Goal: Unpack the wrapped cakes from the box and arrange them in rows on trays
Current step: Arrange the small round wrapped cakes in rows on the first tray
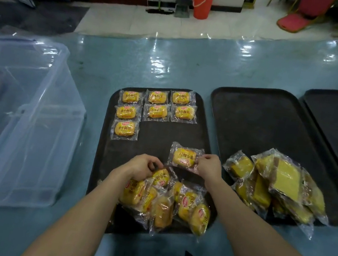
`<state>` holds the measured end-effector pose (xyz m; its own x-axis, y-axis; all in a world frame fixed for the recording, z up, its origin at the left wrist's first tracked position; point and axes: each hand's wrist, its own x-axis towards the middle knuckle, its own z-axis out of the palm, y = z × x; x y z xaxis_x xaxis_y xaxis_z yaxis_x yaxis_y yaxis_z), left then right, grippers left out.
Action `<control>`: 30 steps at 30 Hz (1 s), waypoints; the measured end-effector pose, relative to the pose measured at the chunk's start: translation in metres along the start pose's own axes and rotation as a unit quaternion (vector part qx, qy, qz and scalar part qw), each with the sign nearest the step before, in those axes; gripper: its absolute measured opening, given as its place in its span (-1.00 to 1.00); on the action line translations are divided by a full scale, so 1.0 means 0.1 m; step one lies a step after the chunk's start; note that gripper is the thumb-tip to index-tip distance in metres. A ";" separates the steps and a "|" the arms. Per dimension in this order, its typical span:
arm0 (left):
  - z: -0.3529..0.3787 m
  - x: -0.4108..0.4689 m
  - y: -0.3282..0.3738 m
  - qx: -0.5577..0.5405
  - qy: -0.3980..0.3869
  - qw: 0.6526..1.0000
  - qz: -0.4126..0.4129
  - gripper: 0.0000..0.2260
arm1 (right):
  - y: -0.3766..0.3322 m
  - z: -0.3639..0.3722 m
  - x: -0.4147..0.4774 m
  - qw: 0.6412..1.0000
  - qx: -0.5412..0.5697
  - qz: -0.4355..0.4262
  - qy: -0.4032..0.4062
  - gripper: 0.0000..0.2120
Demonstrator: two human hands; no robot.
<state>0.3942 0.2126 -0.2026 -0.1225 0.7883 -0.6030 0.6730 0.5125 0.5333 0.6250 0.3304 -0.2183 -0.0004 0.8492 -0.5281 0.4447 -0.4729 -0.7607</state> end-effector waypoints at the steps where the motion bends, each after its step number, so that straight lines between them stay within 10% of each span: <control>1: 0.02 -0.02 0.02 0.007 0.003 1.000 -0.008 -0.54 | -0.03 -0.03 0.00 1.000 0.018 0.007 -0.019 -0.66; 3: 0.06 -0.08 0.06 0.012 0.010 1.000 -0.026 -0.52 | -0.07 -0.09 -0.02 0.996 0.018 -0.001 -0.082 -0.43; 10: 0.21 -0.15 0.30 0.075 0.081 0.993 -0.042 -0.72 | -0.02 -0.17 -0.03 0.966 -0.220 -0.082 -0.103 -0.96; 17: 0.33 0.02 0.50 0.060 0.112 0.990 -0.060 -0.79 | 0.02 -0.05 -0.01 0.981 -0.143 -0.040 -0.122 -0.92; 24: 0.19 0.22 0.65 0.086 0.069 0.992 -0.066 -0.55 | 0.05 -0.06 0.09 0.998 -0.015 0.004 -0.053 -0.81; 30: 0.09 0.49 0.63 0.070 0.112 0.991 -0.006 -0.28 | -0.01 -0.03 0.01 0.979 -0.112 -0.026 -0.169 -0.84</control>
<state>0.4374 0.2805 -0.2040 -0.2786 0.8466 -0.4535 0.7631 0.4819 0.4306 0.6268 0.3330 -0.2170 -0.3072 0.7266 -0.6146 0.6222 -0.3353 -0.7074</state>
